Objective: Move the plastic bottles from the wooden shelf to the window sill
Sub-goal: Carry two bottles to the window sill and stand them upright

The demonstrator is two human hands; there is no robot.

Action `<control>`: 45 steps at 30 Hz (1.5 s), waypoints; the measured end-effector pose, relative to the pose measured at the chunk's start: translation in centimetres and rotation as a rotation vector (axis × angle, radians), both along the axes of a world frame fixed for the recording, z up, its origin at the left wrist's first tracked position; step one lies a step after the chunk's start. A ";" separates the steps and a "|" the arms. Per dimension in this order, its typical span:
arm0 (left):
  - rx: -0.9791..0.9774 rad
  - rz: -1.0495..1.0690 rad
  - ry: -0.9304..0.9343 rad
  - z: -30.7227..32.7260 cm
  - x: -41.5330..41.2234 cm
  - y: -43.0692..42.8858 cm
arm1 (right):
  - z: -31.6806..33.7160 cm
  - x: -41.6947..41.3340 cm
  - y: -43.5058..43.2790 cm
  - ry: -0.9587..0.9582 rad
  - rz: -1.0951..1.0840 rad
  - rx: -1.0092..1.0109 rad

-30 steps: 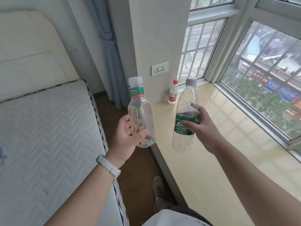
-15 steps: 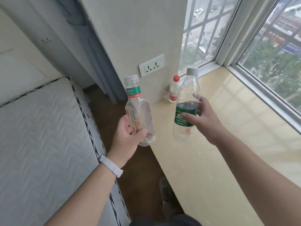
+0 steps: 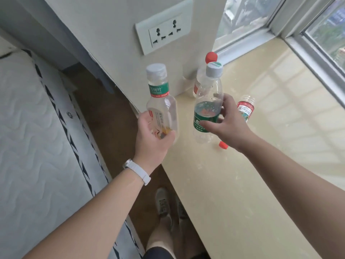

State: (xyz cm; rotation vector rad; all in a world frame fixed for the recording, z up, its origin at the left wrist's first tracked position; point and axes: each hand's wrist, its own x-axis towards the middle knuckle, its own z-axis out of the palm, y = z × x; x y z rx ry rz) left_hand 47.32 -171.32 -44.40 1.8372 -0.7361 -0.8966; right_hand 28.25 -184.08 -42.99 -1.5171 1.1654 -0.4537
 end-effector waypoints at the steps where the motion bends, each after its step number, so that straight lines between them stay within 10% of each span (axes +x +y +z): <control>1: 0.000 0.005 -0.006 -0.9 0.0 -0.5 | -1.0 0.5 -0.3 0.005 0.005 -0.008; 45: -0.028 0.150 -0.233 -17.0 1.5 -7.4 | -17.1 7.5 -4.2 0.159 -0.134 -0.196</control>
